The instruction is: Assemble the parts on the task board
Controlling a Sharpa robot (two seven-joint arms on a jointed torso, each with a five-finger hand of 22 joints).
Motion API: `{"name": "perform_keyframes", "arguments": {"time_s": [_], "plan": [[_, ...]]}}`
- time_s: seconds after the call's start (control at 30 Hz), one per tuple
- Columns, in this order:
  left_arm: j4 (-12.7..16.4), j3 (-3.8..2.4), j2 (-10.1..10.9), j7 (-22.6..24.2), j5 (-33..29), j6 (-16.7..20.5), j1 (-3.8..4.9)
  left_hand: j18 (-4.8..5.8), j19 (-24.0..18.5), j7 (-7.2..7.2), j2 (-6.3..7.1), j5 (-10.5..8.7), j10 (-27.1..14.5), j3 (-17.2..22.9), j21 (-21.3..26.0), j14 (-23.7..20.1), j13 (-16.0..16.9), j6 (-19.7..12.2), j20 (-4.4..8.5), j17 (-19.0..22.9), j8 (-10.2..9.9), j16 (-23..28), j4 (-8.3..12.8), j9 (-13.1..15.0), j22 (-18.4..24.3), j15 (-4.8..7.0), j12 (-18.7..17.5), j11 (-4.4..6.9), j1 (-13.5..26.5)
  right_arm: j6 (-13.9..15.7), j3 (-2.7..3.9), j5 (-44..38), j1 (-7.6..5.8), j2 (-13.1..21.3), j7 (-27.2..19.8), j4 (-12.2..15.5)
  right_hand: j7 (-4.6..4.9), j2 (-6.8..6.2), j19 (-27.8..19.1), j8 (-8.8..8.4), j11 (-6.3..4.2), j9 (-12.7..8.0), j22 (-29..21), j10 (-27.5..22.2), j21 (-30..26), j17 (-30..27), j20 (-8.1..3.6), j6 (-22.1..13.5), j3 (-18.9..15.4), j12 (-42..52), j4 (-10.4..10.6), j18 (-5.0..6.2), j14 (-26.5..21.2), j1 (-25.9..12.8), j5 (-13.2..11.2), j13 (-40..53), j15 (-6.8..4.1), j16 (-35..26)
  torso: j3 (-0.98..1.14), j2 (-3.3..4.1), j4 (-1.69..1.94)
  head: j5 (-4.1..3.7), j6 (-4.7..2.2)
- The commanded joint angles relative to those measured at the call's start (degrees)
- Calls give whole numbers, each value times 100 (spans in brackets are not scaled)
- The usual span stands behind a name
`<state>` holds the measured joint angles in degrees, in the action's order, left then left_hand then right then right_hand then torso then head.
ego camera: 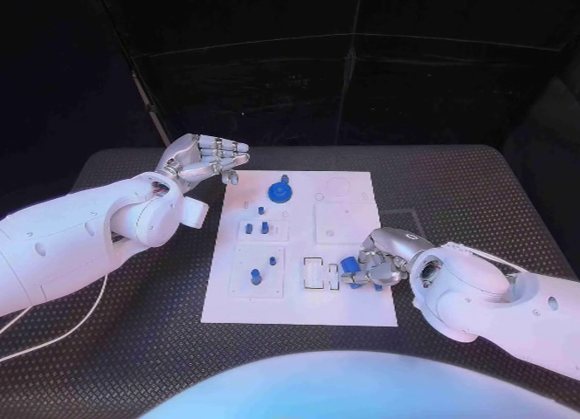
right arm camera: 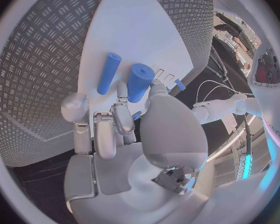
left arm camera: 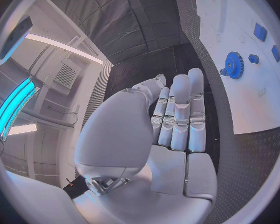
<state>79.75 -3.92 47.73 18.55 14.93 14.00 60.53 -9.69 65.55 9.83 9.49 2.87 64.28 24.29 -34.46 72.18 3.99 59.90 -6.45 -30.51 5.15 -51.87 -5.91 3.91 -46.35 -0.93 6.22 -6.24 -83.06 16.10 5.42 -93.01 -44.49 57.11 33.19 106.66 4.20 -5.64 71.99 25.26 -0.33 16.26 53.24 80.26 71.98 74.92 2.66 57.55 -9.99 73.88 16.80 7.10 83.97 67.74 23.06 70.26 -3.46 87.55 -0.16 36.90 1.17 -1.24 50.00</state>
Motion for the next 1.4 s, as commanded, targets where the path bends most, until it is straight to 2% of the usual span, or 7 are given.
{"name": "perform_keyframes", "arguments": {"time_s": [0.03, 0.2, 0.4, 0.57, 0.73, 1.17, 1.4], "plan": [[21, -5, 8, 26, -35, -51, 7, -76, 4, 12, -29, -6, -18, 5, 27, -9, -2, 37, -36, 6, -8, 39, 42, -1, 6, -15, 8, 3, -17, 48, -51, 17, 73, -6, 30, -15, -45, 171, 49, 76, -17, 49, 34, 60, 31, 1009, -20, -10, 71, 66, -2, -39, 510, 45, 146, 78, -59, 41, -4, -8, 1, 7, 0], [27, -6, 16, 29, -35, -55, 6, -76, 4, 12, -29, -6, -18, 5, 27, -9, -2, 37, -36, 6, -8, 39, 42, -1, 6, -15, 8, 3, -17, 610, -50, 170, 86, 58, -50, 103, -73, 320, 69, 161, -45, 122, 77, 110, 57, 1044, -45, -31, 117, 126, -15, -46, 516, 177, 528, 180, -85, 56, 2, -17, -14, -28, 0], [30, -6, 9, 33, -35, -60, 5, -76, 4, 12, -29, -6, -18, 5, 27, -9, -2, 37, -36, 6, -8, 39, 42, -1, 6, -15, 8, 3, -17, 1329, -47, 578, 89, 146, -200, 261, -84, 359, 66, 195, -59, 164, 85, 115, 61, 1053, -60, -66, 188, 118, -56, -47, 518, 521, 792, 209, -98, 60, -10, -18, -9, -55, 0], [26, -6, 0, 31, -35, -61, 4, -77, 6, 11, -28, -6, -18, 2, 31, -8, -1, 36, -35, 10, -8, 39, 43, -2, 9, -14, 14, 5, -9, 1619, -45, 1034, 89, 174, -355, 399, -88, 421, 70, 197, -63, 179, 102, 119, 71, 1072, -64, -72, 204, 104, -23, -50, 521, 585, 1024, 221, -102, 68, -11, -21, -4, -79, 0], [21, -6, -1, 13, -35, -75, 4, -79, 7, 8, -31, -5, -19, 9, 34, -8, -1, 36, -33, 13, -8, 40, 59, -2, 10, -10, 18, 8, -25, 1555, -45, 1425, 88, 80, -403, 392, -82, 418, 55, 192, -61, 179, 73, 105, 57, 1060, -64, -76, 192, 76, -16, -45, 518, 573, 1049, 194, -101, 63, -9, -22, -5, -54, 0], [27, -6, -17, -5, -35, -98, 4, -79, 7, 8, -31, -5, -19, 9, 34, -8, -1, 36, -33, 13, -8, 40, 59, -2, 10, -10, 18, 8, -25, 897, -44, 1906, 86, -378, -259, 169, -80, 475, 23, 183, -53, 191, 33, 105, 31, 1030, -55, -25, 52, 30, -1, -37, 512, 298, 856, 185, -92, 50, -12, -21, -3, 14, 0], [30, -6, -16, -7, -36, -100, 4, -79, 7, 8, -31, -5, -19, 9, 34, -8, -1, 36, -33, 13, -8, 40, 59, -2, 10, -10, 18, 8, -25, 934, -44, 1929, 86, -498, -201, 109, -102, 494, 23, 194, -69, 210, 40, 119, 33, 1029, -62, 28, -58, 13, -4, -36, 512, 124, 687, 196, -104, 49, -14, -22, -14, 24, 0]]}}
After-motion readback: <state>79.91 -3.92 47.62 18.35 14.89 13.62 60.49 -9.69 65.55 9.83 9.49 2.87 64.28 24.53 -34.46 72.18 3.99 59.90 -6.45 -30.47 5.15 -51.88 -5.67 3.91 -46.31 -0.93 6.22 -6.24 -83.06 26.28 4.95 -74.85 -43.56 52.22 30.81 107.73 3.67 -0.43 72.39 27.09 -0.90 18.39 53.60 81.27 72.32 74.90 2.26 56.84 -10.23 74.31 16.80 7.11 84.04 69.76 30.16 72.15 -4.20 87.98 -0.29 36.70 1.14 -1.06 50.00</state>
